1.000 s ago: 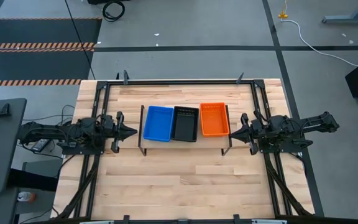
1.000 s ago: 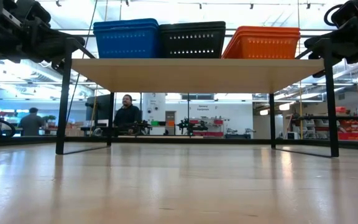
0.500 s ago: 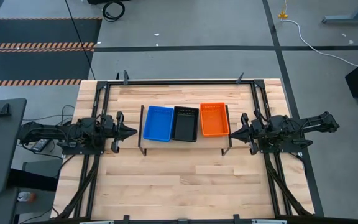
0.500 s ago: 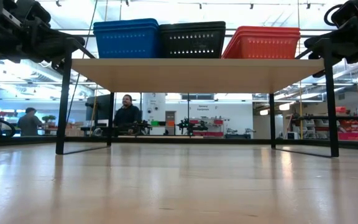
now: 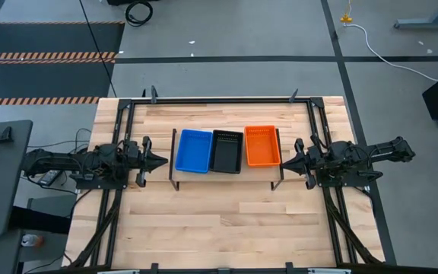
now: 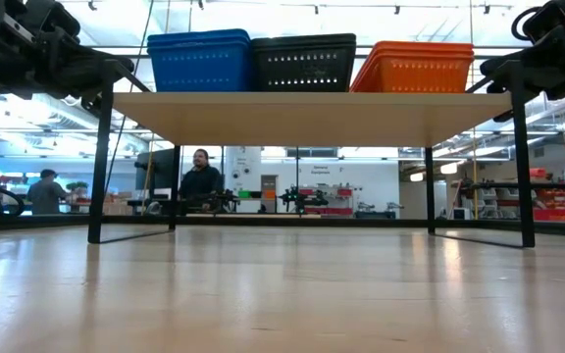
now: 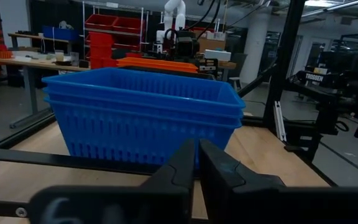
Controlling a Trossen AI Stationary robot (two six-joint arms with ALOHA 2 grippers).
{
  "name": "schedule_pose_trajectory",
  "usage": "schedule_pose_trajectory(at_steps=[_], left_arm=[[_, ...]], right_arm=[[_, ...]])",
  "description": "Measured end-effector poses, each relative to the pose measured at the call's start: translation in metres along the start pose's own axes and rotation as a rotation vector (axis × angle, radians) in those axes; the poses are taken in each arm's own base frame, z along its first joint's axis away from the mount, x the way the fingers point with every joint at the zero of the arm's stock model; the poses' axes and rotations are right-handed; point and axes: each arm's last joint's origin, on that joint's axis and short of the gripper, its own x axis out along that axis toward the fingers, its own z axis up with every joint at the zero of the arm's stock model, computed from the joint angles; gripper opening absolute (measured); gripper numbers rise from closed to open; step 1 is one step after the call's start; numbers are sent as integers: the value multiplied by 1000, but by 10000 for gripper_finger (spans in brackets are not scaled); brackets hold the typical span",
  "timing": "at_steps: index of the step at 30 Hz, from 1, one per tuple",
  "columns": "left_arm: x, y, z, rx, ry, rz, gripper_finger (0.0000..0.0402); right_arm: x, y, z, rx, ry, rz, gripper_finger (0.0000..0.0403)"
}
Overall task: Stack baskets on shelf by color
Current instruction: Return to Home Position
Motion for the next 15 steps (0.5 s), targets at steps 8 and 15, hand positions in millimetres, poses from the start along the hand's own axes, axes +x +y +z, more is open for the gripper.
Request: schedule_pose_trajectory(at_steps=[8,15], left_arm=[[0,0,0,0,0,0,34],[0,0,0,0,0,0,24]], right_arm=[[0,0,0,0,0,0,16],[0,0,0,0,0,0,16]])
